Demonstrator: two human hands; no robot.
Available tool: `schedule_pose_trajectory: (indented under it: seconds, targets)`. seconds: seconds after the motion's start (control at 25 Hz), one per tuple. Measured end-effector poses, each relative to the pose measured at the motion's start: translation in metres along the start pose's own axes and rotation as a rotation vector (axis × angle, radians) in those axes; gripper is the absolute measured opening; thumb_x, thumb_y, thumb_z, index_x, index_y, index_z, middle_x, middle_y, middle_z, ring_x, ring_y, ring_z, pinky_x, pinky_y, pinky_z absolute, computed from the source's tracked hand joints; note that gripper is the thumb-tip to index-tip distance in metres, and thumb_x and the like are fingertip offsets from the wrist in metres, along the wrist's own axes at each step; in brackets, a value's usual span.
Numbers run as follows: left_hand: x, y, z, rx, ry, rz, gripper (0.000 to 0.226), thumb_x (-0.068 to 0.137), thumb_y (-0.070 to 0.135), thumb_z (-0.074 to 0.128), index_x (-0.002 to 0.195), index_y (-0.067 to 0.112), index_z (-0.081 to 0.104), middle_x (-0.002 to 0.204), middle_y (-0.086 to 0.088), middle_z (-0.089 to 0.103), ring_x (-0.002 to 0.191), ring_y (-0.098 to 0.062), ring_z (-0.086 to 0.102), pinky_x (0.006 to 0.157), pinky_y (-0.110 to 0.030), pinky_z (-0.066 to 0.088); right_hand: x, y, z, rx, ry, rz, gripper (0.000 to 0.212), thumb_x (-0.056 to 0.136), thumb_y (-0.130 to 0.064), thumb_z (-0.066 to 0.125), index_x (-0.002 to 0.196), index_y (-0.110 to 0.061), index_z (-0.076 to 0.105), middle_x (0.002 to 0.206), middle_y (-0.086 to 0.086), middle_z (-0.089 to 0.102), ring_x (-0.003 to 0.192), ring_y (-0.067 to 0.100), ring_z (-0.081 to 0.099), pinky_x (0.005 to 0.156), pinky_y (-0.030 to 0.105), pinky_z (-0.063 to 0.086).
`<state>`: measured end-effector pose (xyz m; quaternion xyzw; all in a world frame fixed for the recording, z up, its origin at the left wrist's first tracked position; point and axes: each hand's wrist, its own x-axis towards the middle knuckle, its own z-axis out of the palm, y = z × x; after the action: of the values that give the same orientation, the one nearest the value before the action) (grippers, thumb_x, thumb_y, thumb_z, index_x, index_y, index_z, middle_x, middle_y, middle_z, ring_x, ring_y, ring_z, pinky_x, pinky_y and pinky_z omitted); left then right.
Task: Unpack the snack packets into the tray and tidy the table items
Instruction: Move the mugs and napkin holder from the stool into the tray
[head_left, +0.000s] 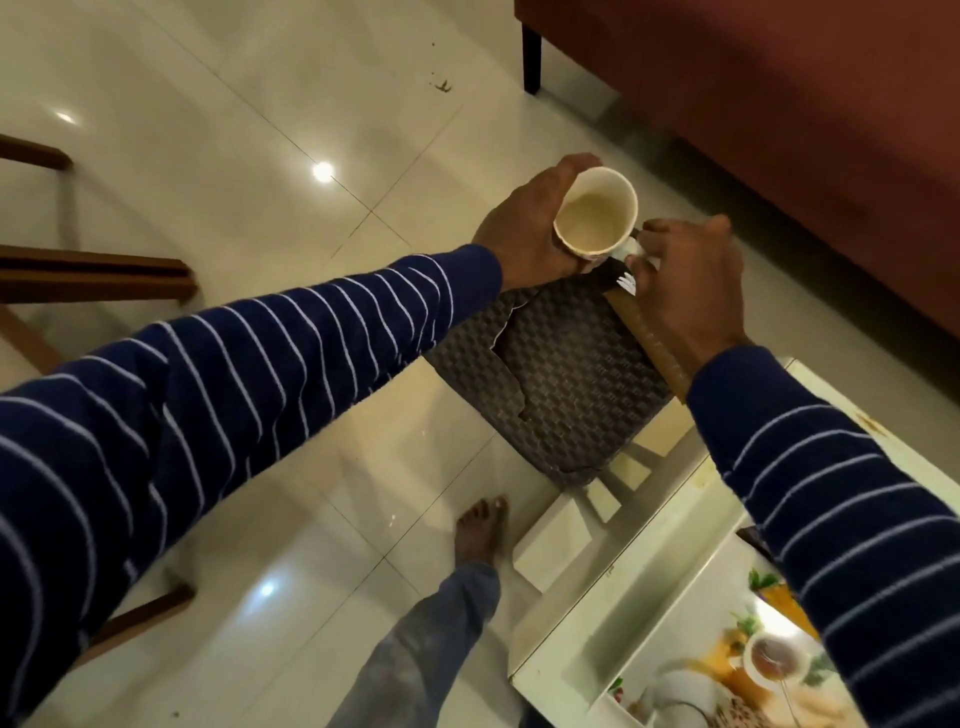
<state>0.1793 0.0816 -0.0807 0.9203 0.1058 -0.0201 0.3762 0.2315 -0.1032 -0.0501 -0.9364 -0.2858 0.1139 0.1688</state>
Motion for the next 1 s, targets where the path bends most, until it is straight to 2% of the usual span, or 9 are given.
schedule_pose_trajectory:
  seconds: [0.16,0.32,0.4,0.48,0.64,0.84,0.92,1.0]
  targets:
    - [-0.017,0.008,-0.014,0.015,0.174,0.008,0.097,0.065,0.039,0.090,0.144,0.009,0.040,0.142,-0.008,0.052,0.127,-0.023,0.053,0.102,-0.041,0.049,0.005,-0.009,-0.010,0.012,0.039,-0.087,0.026,0.100,-0.028,0.052,0.118,-0.019,0.068,0.113,0.000,0.069,0.102,0.025,0.043,0.079,0.033,0.026]
    - [-0.062,0.029,-0.038,0.007,0.381,0.067,0.087,0.066,0.043,0.090,0.132,0.004,0.050,0.131,-0.009,0.060,0.118,-0.019,0.058,0.095,-0.036,0.054,-0.023,-0.031,-0.041,0.027,0.065,-0.166,0.026,0.099,-0.027,0.053,0.120,-0.021,0.067,0.116,-0.001,0.066,0.106,0.027,0.046,0.082,0.034,0.032]
    - [-0.093,0.045,-0.040,-0.015,0.421,0.089,0.084,0.064,0.048,0.091,0.128,0.009,0.052,0.128,-0.005,0.061,0.115,-0.015,0.060,0.090,-0.033,0.055,-0.059,-0.038,-0.055,0.093,0.051,-0.163,0.028,0.099,-0.023,0.054,0.124,-0.020,0.066,0.117,0.001,0.065,0.110,0.026,0.048,0.084,0.032,0.034]
    - [-0.129,0.066,-0.029,-0.013,0.426,0.101,0.086,0.062,0.052,0.091,0.129,0.014,0.052,0.127,-0.001,0.060,0.116,-0.012,0.058,0.093,-0.029,0.053,-0.106,-0.034,-0.066,0.148,0.008,-0.160,0.028,0.098,-0.016,0.055,0.124,-0.018,0.066,0.116,0.005,0.065,0.111,0.026,0.050,0.084,0.029,0.034]
    - [-0.208,0.119,0.036,-0.016,0.313,0.082,0.092,0.059,0.055,0.090,0.131,0.013,0.050,0.127,-0.007,0.060,0.117,-0.012,0.054,0.102,-0.029,0.045,-0.222,0.006,-0.081,0.207,-0.064,-0.027,0.024,0.094,-0.006,0.059,0.115,-0.011,0.069,0.108,0.009,0.067,0.104,0.027,0.054,0.084,0.029,0.037]
    - [-0.299,0.182,0.137,-0.092,0.044,-0.021,0.089,0.053,0.049,0.094,0.127,0.019,0.054,0.123,-0.003,0.064,0.112,-0.017,0.060,0.095,-0.044,0.052,-0.363,0.070,-0.069,0.295,-0.165,0.243,0.022,0.093,-0.009,0.065,0.112,-0.015,0.072,0.110,0.003,0.072,0.107,0.026,0.060,0.092,0.026,0.039]
    - [-0.322,0.196,0.166,-0.078,-0.044,-0.061,0.091,0.052,0.049,0.094,0.129,0.017,0.055,0.125,-0.003,0.065,0.113,-0.019,0.062,0.094,-0.048,0.053,-0.402,0.087,-0.059,0.326,-0.185,0.336,0.022,0.093,-0.012,0.065,0.112,-0.018,0.073,0.112,0.001,0.072,0.108,0.021,0.061,0.093,0.015,0.034]
    - [-0.339,0.207,0.189,-0.052,-0.100,-0.078,0.092,0.052,0.048,0.093,0.130,0.020,0.053,0.125,-0.003,0.064,0.112,-0.021,0.062,0.094,-0.049,0.053,-0.434,0.100,-0.049,0.376,-0.156,0.408,0.020,0.093,-0.014,0.065,0.111,-0.020,0.074,0.111,-0.002,0.073,0.103,0.011,0.059,0.089,-0.002,0.027]
